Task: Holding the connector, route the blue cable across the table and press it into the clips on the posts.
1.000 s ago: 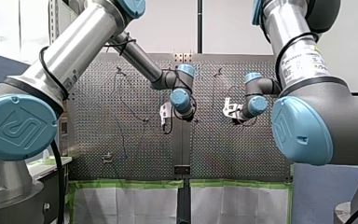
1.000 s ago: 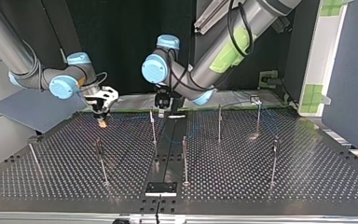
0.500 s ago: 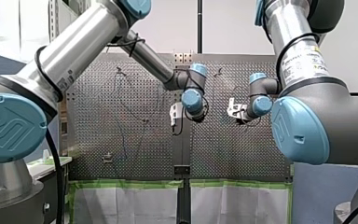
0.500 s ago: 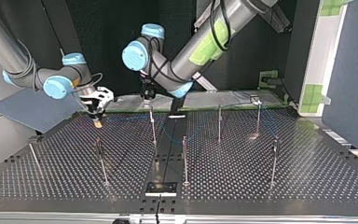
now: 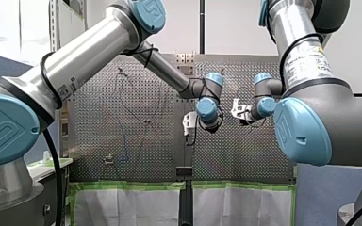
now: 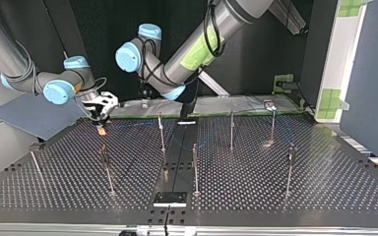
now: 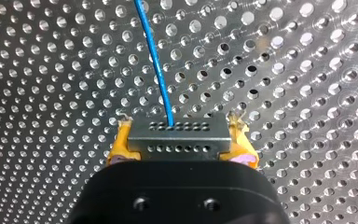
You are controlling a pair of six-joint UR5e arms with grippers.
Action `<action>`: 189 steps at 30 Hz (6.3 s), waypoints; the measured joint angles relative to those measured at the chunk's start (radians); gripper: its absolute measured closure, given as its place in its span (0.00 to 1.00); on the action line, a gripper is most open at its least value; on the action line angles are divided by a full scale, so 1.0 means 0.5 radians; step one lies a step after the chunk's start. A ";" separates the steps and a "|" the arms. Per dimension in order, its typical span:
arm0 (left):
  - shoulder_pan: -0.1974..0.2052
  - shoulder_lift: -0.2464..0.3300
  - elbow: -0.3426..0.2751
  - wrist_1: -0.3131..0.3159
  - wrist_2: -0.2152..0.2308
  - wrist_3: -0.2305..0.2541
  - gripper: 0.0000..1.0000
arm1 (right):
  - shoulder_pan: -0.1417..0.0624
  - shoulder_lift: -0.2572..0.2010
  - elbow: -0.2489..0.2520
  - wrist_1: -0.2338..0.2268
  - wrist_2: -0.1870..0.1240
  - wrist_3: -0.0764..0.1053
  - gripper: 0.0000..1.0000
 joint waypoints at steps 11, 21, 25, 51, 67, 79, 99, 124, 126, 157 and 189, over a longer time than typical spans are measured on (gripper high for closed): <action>0.000 -0.168 0.168 -0.100 -0.079 -0.011 0.00 | -0.010 0.000 0.000 -0.013 -0.024 0.015 1.00; -0.014 -0.238 0.335 0.020 -0.167 -0.034 0.00 | -0.010 0.000 0.000 -0.023 -0.027 0.026 1.00; -0.014 -0.240 0.401 0.048 -0.225 -0.034 0.00 | -0.013 0.000 0.000 -0.025 -0.027 0.029 1.00; 0.052 -0.559 0.876 -0.062 -0.244 -0.112 0.00 | -0.023 0.000 0.000 -0.029 -0.055 0.044 1.00; 0.044 -0.600 0.940 -0.049 -0.405 -0.134 0.60 | -0.032 0.000 -0.003 -0.036 -0.062 0.052 1.00; 0.036 -0.601 0.977 -0.062 -0.436 -0.146 1.00 | -0.041 0.000 -0.009 -0.036 -0.074 0.063 1.00; -0.013 -0.427 0.898 -0.224 -0.473 -0.222 1.00 | -0.047 -0.163 -0.118 0.158 -0.077 0.106 1.00; -0.082 -0.024 0.814 -0.072 -0.421 -0.146 1.00 | -0.051 -0.597 -0.138 0.414 -0.149 0.133 1.00; -0.084 -0.021 0.830 -0.071 -0.413 -0.141 1.00 | -0.051 -0.623 -0.148 0.426 -0.166 0.133 1.00; -0.066 -0.018 0.849 -0.122 -0.384 -0.191 1.00 | -0.051 -0.671 -0.272 0.558 -0.392 0.183 1.00; 0.106 0.032 0.846 0.018 -0.239 -0.096 1.00 | -0.051 -0.691 -0.221 0.521 -0.416 0.168 1.00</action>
